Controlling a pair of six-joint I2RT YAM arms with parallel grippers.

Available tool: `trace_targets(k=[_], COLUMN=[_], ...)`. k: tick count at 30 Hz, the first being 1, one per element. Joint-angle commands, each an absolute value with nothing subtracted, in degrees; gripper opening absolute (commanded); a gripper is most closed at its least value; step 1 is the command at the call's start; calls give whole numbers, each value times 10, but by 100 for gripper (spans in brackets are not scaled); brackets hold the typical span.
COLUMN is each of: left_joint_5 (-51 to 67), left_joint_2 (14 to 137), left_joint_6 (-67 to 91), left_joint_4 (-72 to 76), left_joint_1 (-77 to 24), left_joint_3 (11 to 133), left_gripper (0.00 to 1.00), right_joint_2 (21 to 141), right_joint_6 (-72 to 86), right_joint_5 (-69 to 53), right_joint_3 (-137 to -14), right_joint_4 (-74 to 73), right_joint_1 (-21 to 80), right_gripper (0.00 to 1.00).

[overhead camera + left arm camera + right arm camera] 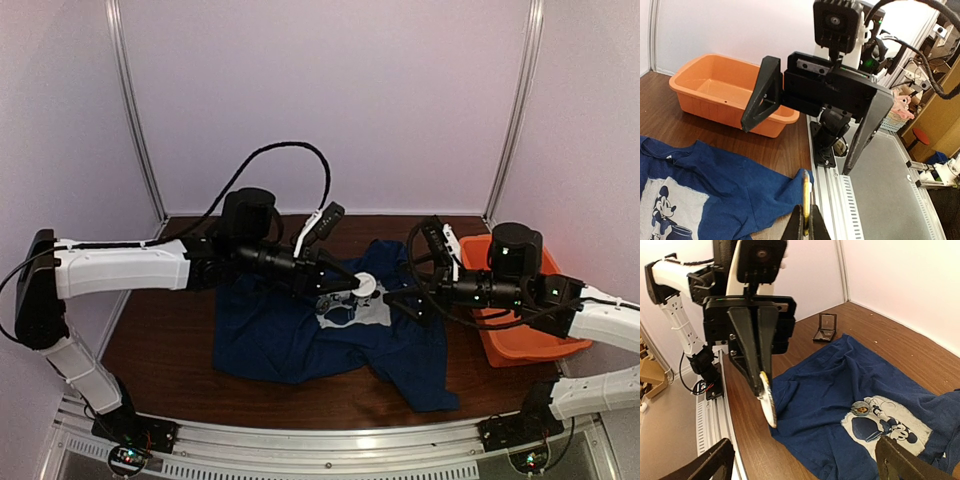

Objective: Pin the brooch onto the clothing
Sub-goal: Pass from the left arm to the right

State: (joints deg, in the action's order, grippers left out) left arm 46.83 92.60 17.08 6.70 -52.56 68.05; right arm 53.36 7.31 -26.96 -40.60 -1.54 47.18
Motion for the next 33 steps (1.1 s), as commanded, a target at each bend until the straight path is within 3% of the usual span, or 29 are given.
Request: trace_targets(k=[1, 7, 10, 22, 33], left_joint_5=[433, 401, 392, 353, 325], left_joint_2=[903, 890, 892, 909, 952], left_joint_6=[227, 290, 312, 404, 478], left_joint_4=[181, 302, 346, 536, 677], left_joint_1=[-519, -517, -517, -517, -519], left_joint_3=[643, 583, 569, 508, 475], left_gripper=[0, 0, 0, 0, 0], right_joint_2=[514, 500, 502, 480, 485], right_joint_6=[125, 200, 183, 190, 192], right_joint_5=[-175, -84, -124, -69, -90], right_joint_3=[-389, -387, -390, -367, -337], right_joint_4=[11, 4, 4, 23, 86], right_joint_1=[471, 472, 471, 471, 472], right_gripper=[100, 100, 100, 100, 100])
